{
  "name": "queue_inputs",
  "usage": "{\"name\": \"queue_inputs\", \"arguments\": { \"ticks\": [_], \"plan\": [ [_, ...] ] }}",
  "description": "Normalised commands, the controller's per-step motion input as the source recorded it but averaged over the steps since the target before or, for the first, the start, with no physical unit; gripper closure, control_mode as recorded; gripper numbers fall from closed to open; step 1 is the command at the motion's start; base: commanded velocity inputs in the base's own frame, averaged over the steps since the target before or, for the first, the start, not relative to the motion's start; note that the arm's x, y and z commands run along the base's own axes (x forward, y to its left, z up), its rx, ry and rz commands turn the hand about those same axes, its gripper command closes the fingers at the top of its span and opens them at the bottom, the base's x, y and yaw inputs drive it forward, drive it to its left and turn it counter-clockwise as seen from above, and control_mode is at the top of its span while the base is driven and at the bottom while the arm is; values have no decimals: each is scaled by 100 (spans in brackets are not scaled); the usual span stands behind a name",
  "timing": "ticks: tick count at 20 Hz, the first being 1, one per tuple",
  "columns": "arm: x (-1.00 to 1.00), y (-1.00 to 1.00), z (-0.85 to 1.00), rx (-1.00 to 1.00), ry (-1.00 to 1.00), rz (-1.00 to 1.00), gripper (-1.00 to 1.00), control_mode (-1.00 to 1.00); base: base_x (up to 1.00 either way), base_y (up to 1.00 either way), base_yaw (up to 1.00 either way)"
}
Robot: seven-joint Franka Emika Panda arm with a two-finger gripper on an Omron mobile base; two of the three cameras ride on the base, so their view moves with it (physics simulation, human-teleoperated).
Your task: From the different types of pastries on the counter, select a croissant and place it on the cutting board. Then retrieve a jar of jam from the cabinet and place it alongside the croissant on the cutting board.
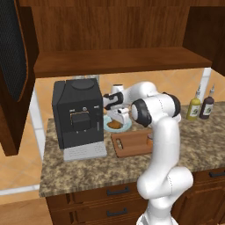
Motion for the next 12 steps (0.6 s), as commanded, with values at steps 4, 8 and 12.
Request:
{"name": "queue_inputs", "arguments": {
  "ticks": [4, 8, 12],
  "plan": [
    [-33, 1, 9, 0, -16, 0, 100, -100, 0, 0, 0],
    [-39, 0, 9, 0, -20, 0, 100, -100, 0, 0, 0],
    [-46, 0, 5, 1, -18, 0, 100, -100, 0, 0, 0]
  ]
}}
